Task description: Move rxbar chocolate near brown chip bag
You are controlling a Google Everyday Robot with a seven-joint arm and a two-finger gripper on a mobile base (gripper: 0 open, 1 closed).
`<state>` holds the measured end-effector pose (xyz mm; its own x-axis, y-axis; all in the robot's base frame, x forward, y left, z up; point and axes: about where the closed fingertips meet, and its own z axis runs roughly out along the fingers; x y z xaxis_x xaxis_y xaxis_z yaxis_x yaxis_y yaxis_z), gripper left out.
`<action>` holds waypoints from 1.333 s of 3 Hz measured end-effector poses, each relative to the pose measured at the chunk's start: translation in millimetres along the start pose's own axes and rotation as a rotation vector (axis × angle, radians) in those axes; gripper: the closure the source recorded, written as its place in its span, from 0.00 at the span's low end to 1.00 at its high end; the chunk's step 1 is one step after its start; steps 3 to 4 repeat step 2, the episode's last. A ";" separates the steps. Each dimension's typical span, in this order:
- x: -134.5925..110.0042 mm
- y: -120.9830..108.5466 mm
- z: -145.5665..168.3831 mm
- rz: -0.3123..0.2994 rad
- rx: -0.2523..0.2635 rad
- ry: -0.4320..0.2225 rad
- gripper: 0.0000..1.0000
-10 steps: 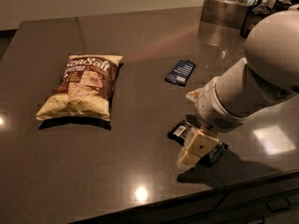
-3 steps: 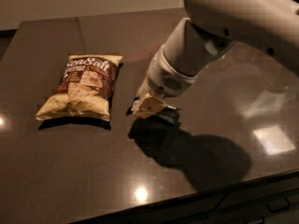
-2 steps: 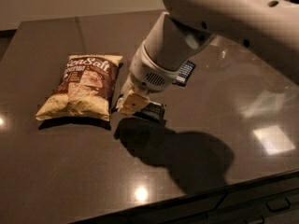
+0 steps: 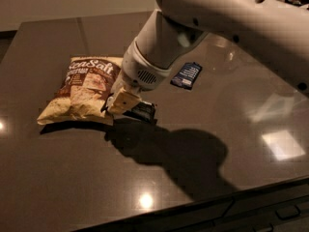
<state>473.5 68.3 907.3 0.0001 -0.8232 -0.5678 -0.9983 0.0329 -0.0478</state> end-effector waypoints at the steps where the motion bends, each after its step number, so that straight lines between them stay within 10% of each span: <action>1: -1.1 1.1 -0.2 -0.003 0.000 0.000 0.36; 2: -2.3 2.3 -0.4 -0.006 0.001 0.001 0.12; 4: -2.3 2.3 -0.4 -0.006 0.001 0.001 0.12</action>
Offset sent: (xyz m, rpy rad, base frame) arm -0.0010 0.0008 0.0007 -0.0004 -0.0019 0.0020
